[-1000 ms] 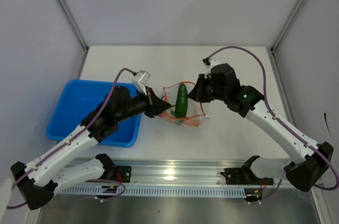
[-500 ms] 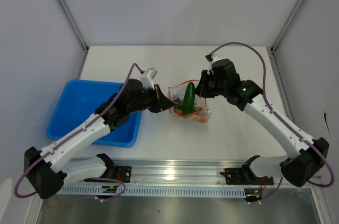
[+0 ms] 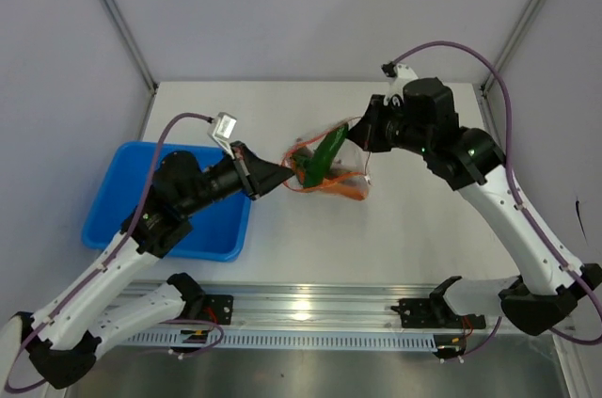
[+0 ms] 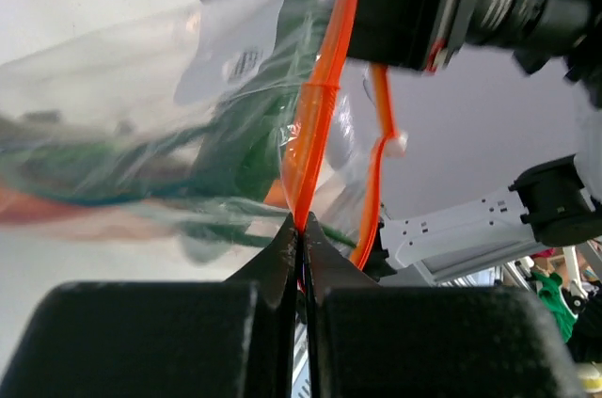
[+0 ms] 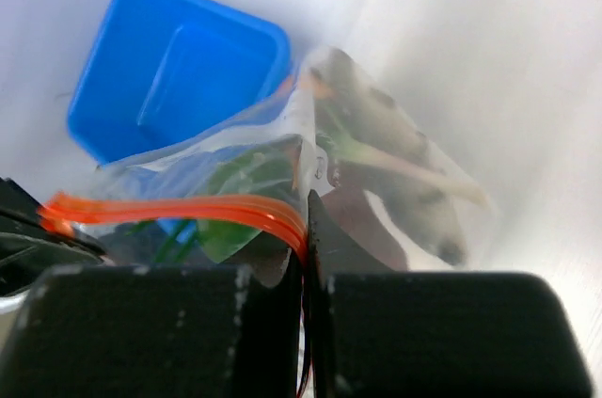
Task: Place the food in the zip-top bag and seal the zipper
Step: Adjust the zipper food storage bag at the center of the board.
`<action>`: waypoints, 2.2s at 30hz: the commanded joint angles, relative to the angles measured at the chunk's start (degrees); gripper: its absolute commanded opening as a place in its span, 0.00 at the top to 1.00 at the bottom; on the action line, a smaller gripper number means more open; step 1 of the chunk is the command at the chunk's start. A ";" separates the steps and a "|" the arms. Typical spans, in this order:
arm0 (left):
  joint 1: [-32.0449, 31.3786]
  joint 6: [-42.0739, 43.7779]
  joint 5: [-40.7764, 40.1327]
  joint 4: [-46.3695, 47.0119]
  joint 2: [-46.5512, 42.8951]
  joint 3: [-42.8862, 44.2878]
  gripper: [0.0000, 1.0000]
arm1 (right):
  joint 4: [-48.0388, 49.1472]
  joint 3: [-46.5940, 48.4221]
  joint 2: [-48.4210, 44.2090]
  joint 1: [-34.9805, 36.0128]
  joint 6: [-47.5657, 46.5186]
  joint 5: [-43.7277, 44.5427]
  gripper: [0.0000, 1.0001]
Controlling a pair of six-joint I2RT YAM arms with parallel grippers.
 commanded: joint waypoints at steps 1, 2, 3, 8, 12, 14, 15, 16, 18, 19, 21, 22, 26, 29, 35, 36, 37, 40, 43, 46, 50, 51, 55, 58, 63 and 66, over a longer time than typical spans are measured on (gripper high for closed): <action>0.28 -0.68 -3.07 -6.00 4.63 1.85 0.99 | 5.93 -9.79 -0.89 -0.50 2.56 -4.54 1.00; 0.54 -1.03 -2.13 -7.67 7.18 1.77 0.99 | 7.71 -13.04 -0.02 -0.59 3.08 -4.98 1.00; 0.89 -0.69 -0.81 -8.56 12.43 1.51 0.99 | 9.03 -15.77 0.94 -1.11 3.35 -5.94 1.00; 2.83 -3.14 6.75 -2.26 17.58 -3.15 0.99 | 11.86 -22.83 6.05 -0.68 3.79 -7.71 1.00; 2.48 -1.23 6.50 1.27 9.86 -0.96 1.00 | 7.83 -16.87 1.58 1.25 0.90 -2.97 1.00; 2.57 0.01 5.71 0.49 5.64 2.90 0.99 | 5.80 -11.70 0.43 1.69 0.19 -1.82 1.00; 2.48 1.06 5.53 0.31 4.41 4.65 0.99 | 4.66 -10.36 -0.79 1.87 -0.16 -1.90 1.00; 2.57 1.24 5.61 0.66 3.26 5.28 0.99 | 4.04 -9.13 -1.24 2.04 -0.25 -1.91 1.00; 2.57 1.16 4.57 2.06 0.45 5.28 0.99 | 2.98 -6.76 -2.12 2.57 -0.16 -1.56 1.00; 2.57 0.64 3.78 1.98 -0.08 5.02 0.99 | 2.98 -6.66 -2.99 2.75 0.19 -1.64 1.00; 2.57 -0.68 2.54 1.28 0.17 3.36 0.99 | 4.20 -8.83 -3.61 2.92 0.37 -1.73 1.00; 2.74 -1.21 1.76 0.49 0.96 2.74 1.00 | 4.73 -10.33 -3.88 2.84 0.45 -1.56 1.00; 3.27 -4.28 4.20 0.56 7.28 -3.92 1.00 | 7.19 -17.98 -1.69 1.00 0.28 -0.69 1.00; 3.80 -5.34 7.80 3.72 13.51 -7.36 1.00 | 8.16 -21.68 0.42 0.82 -0.42 0.90 1.00; 3.89 -5.79 13.61 6.90 13.63 -3.95 0.99 | 4.66 -13.54 0.34 0.90 -3.84 2.57 1.00; 3.80 -5.61 14.05 6.47 12.58 -0.55 0.99 | 3.86 -12.03 0.25 0.90 -4.29 2.92 1.00; 3.89 -5.35 14.58 6.03 11.96 0.61 0.99 | 3.16 -10.54 0.25 0.99 -4.73 2.93 1.00; 3.71 -4.99 15.20 5.06 8.98 5.62 1.00 | 1.22 -7.10 -0.54 0.99 -5.17 1.79 1.00; 3.80 -5.34 13.27 4.10 6.60 5.55 0.99 | 1.39 -7.88 -1.94 0.90 -4.56 0.65 1.00; 3.89 -6.31 10.45 1.55 7.55 3.19 0.99 | 3.67 -12.09 -2.39 0.38 -4.03 0.47 1.00; 3.97 -9.90 15.01 4.77 12.90 -2.08 1.00 | 6.13 -17.36 -0.90 -0.32 -4.12 -1.11 1.00; 4.06 -11.13 16.41 6.18 13.18 -3.66 1.00 | 6.23 -17.81 -0.46 -0.41 -4.20 -1.46 1.00; 3.71 -12.21 15.04 9.19 10.99 -6.50 0.99 | 6.84 -18.17 0.60 -0.68 -4.38 -2.96 1.00; 3.80 -9.57 11.70 3.40 9.84 -3.86 0.99 | 6.76 -17.73 1.04 -0.85 -5.43 -4.01 0.97; 3.97 -12.46 10.54 5.22 9.23 -3.24 0.99 | 7.28 -17.29 2.45 -1.73 -6.49 -6.55 0.76; 3.97 -15.53 10.27 7.25 9.31 -3.07 0.99 | 8.07 -17.55 2.71 -2.61 -6.75 -8.05 0.61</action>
